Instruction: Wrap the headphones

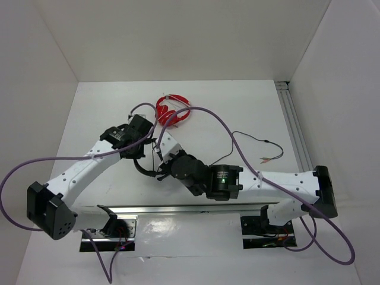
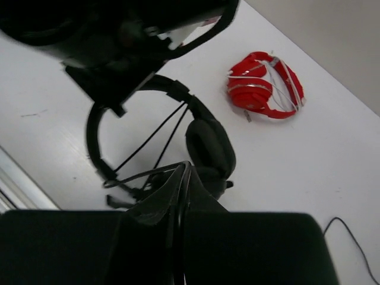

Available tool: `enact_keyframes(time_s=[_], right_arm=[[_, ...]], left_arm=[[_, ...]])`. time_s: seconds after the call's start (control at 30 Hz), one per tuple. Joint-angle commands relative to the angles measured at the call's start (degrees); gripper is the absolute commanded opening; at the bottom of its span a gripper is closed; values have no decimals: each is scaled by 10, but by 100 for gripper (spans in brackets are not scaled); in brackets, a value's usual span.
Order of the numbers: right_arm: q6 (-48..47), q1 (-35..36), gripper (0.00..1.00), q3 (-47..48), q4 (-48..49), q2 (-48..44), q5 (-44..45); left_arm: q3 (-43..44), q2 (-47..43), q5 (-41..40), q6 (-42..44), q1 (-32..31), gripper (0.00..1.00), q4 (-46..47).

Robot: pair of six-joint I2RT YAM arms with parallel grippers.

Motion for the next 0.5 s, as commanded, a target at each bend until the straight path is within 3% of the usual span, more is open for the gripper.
enact_keyframes(time_s=[0.0, 0.27, 0.47], right_arm=[[-34, -40, 0, 41, -19, -15, 0], [-116, -89, 0, 9, -19, -32, -63], [-149, -127, 0, -4, 47, -30, -15]], left_arm=[[3, -55, -33, 5, -55, 0, 14], [14, -105, -31, -19, -165, 0, -60], [26, -110, 22, -8, -238, 0, -71]])
